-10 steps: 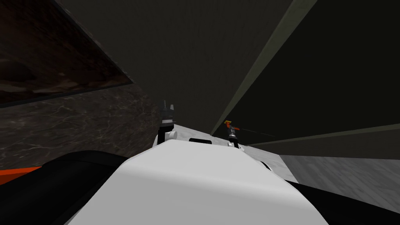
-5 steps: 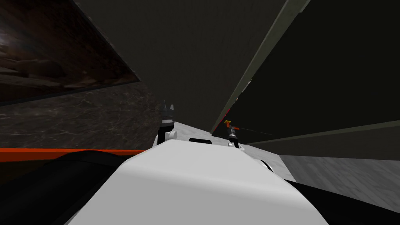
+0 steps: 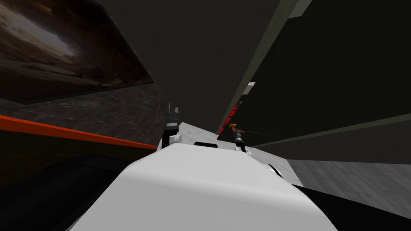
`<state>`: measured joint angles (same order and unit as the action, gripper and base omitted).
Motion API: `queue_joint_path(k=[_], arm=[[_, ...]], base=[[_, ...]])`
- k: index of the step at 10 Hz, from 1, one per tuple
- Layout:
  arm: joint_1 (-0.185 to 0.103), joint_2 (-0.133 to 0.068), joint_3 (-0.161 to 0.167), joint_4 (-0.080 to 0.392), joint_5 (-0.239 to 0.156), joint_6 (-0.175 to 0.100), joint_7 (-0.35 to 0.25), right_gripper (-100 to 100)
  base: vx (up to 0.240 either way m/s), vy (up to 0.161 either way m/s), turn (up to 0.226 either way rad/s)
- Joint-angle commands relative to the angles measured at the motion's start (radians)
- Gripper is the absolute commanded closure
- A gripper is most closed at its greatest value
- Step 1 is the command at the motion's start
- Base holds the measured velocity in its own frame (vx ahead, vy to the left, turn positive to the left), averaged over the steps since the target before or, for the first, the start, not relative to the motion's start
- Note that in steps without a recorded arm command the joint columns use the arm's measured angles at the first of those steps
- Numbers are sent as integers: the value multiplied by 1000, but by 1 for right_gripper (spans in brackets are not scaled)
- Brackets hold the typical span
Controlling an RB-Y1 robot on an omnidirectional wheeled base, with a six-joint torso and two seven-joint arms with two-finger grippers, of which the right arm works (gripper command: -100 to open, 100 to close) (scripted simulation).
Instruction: Pull the door open
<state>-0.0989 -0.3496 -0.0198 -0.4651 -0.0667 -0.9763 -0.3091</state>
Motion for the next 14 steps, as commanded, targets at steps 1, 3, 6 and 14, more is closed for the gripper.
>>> queue_joint_path(k=[1,3,6,14], arm=[[-8,-9,21,16,4,-21,-16,100],[-10,-14,34,21,6,-28,-24,100],[15,-32,51,25,19,-65,-50,100],[70,-90,95,49,49,-178,-124,100]], base=[[-178,-55,100],[-204,-101,92],[-131,-21,90],[-118,-38,71]])
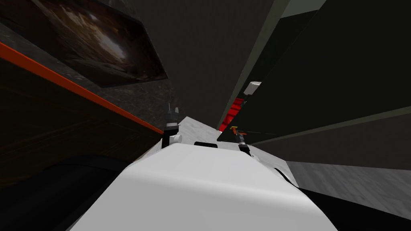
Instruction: Pull the door open
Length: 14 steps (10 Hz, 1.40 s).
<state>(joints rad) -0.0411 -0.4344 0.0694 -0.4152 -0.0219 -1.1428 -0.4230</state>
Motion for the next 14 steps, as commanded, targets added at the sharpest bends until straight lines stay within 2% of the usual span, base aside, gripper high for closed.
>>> queue_joint_path(k=[1,3,4,5,6,9,10,11,12,14], arm=[[19,-13,12,2,8,-25,-19,100],[23,-17,15,4,10,-33,-24,100],[25,-12,15,0,10,-22,-20,100],[35,-18,20,12,12,-46,-27,100],[37,-20,20,14,12,-51,-28,100],[54,-33,25,30,14,-94,-39,100],[54,-33,25,30,14,-94,-39,100],[63,-41,29,39,14,-119,-46,100],[63,-41,29,39,14,-119,-46,100],[72,-48,31,48,15,-142,-52,100]], base=[[-195,-52,65],[-110,-34,9],[-39,-11,0],[-162,-52,225],[-211,-107,239],[-242,-105,206],[-171,-67,62],[-211,-88,266],[-184,-76,139],[-149,-82,131]])
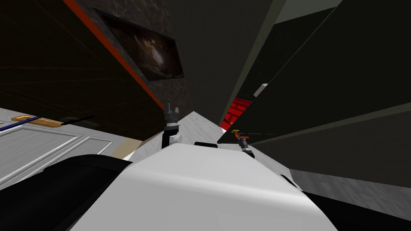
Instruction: Pull the door open
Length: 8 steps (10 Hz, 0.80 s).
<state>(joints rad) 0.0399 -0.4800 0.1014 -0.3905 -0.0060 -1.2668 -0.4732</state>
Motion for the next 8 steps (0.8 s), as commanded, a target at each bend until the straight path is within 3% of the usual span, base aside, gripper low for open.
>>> queue_joint_path(k=[1,4,8], arm=[[-5,-6,1,27,0,-28,-4,100],[-2,-2,4,22,2,-22,-4,100],[-7,-3,6,31,3,-28,-5,100]], base=[[-190,-70,192],[-67,-21,5],[-190,-79,175]])
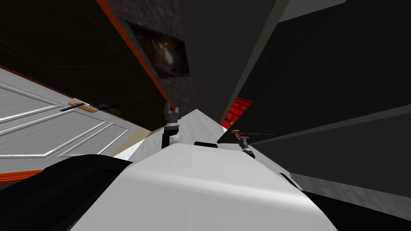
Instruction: Pull the door open
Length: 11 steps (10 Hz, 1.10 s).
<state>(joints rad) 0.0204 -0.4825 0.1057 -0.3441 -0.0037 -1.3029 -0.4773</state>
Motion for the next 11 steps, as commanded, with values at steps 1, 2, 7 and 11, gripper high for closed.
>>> queue_joint_path(k=[1,2,7,11], arm=[[12,0,2,-14,1,8,-1,100],[10,-1,2,-13,1,7,-1,100],[5,-2,3,-8,2,2,-2,100],[4,0,6,-10,4,7,-2,100]], base=[[-229,-83,162],[-217,-77,169],[-205,-95,169],[-127,-44,101]])
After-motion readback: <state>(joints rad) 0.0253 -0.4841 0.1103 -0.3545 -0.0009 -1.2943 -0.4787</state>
